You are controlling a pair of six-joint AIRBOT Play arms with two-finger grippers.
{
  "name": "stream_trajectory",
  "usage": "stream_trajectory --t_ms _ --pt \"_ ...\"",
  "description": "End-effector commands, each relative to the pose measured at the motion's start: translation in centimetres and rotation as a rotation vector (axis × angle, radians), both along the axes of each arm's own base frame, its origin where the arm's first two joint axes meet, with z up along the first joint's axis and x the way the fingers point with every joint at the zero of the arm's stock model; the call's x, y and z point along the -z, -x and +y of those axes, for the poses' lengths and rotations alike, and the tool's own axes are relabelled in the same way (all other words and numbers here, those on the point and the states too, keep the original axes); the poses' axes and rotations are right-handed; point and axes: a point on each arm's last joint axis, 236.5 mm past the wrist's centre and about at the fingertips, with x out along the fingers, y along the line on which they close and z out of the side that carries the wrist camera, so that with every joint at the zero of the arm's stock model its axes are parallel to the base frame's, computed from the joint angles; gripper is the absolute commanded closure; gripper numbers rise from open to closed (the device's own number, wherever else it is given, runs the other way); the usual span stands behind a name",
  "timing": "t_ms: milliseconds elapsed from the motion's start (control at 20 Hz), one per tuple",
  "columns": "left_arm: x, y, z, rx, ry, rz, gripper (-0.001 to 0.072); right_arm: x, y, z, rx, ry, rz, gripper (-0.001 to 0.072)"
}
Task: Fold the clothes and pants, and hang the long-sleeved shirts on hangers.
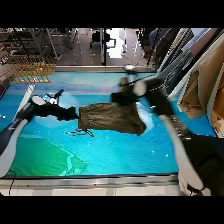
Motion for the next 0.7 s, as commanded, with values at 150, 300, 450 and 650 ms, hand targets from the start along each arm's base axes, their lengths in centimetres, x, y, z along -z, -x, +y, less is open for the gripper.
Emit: stream_trajectory --t_ms 150,300,450,650 --pt "-7.3 5.7 9.6 -0.026 0.006 0.060 0.0688 5.8 4.1 21.0 -0.206 -0.246 -0.140 0.0265" --pt "-7.4 4.4 9.1 -0.051 0.017 0.022 0.0688 1.4 0.0 12.5 -0.188 -0.088 -0.168 0.0255" --pt "-5.5 3.2 4.7 0.018 0.009 0.007 0.0688 -0.9 -3.1 -1.7 -0.024 0.043 -0.076 0.0257" --pt "0.2 2.5 -1.5 0.137 -0.041 0.035 0.0688 2.7 -0.5 -14.4 0.049 0.003 0.254 0.0255"
